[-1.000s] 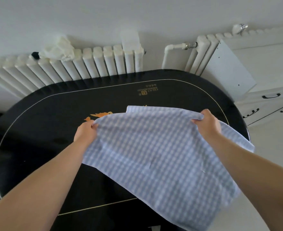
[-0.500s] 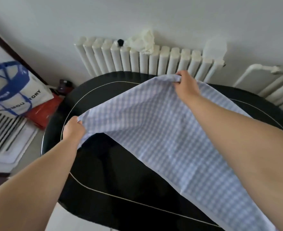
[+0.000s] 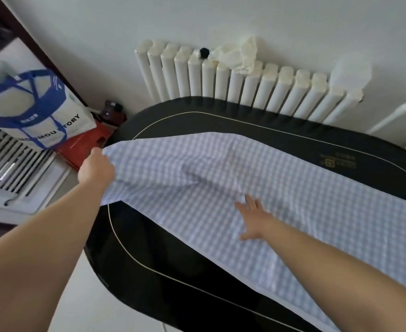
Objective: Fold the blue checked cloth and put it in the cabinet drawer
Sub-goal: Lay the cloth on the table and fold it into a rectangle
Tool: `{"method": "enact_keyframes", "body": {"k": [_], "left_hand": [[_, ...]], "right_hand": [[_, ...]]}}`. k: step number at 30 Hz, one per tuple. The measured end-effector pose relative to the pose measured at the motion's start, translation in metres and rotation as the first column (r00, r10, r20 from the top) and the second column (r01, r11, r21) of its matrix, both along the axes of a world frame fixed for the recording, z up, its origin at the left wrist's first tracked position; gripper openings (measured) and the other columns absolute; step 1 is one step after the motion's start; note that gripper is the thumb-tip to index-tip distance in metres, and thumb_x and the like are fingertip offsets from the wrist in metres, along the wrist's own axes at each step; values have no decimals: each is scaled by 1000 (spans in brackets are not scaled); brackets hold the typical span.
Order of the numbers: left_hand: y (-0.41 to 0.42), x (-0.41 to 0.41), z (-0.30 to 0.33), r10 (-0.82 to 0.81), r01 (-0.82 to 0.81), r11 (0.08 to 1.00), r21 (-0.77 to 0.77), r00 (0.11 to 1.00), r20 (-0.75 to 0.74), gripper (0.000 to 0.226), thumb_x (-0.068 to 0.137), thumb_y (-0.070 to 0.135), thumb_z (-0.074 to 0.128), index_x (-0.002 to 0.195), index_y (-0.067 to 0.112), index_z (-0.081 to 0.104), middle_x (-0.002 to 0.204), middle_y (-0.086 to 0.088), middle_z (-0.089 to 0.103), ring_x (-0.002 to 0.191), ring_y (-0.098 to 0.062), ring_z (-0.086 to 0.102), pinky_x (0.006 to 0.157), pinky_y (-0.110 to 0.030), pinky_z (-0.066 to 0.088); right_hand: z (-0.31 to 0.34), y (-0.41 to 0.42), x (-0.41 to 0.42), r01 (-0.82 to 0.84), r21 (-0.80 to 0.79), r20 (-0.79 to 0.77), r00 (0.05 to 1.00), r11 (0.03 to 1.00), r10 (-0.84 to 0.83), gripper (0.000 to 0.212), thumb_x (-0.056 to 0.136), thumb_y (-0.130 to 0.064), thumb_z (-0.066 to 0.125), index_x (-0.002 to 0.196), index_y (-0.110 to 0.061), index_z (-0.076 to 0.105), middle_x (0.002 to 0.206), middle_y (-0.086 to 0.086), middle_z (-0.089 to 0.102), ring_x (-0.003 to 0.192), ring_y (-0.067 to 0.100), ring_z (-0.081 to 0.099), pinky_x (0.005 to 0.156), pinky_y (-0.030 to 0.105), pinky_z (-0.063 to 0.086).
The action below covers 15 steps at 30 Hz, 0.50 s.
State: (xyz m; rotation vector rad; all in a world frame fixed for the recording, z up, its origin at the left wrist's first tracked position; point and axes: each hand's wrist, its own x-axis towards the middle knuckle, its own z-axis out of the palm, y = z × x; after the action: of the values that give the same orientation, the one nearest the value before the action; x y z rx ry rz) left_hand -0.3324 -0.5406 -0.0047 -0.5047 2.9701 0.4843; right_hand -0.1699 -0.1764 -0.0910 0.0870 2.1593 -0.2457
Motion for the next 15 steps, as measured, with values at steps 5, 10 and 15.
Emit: {"method": "enact_keyframes", "body": {"k": [5, 10, 15], "left_hand": [[0, 25, -14, -123, 124, 989, 81, 992, -23, 21, 96, 17, 42, 113, 11, 51, 95, -17, 60, 90, -40, 59, 72, -39, 44], [54, 70, 9, -726, 722, 687, -84, 684, -64, 34, 86, 11, 38, 115, 23, 52, 98, -9, 71, 80, -27, 68, 72, -35, 53], [48, 45, 71, -865, 847, 422, -324, 268, -425, 41, 81, -5, 43, 114, 15, 57, 104, -6, 74, 58, -22, 69, 43, -26, 52]], "right_hand": [[-2, 2, 23, -46, 59, -13, 999, 997, 47, 113, 80, -43, 71, 146, -35, -20, 151, -1, -39, 144, 31, -22, 107, 61, 28], [-2, 1, 22, -40, 75, -39, 998, 996, 43, 115, 77, -43, 72, 146, -37, -20, 151, -1, -38, 143, 31, -24, 106, 61, 31], [-2, 2, 25, -28, 54, -90, 995, 998, 33, 113, 77, -41, 73, 146, -40, -16, 153, -2, -33, 144, 29, -21, 104, 57, 36]]}}
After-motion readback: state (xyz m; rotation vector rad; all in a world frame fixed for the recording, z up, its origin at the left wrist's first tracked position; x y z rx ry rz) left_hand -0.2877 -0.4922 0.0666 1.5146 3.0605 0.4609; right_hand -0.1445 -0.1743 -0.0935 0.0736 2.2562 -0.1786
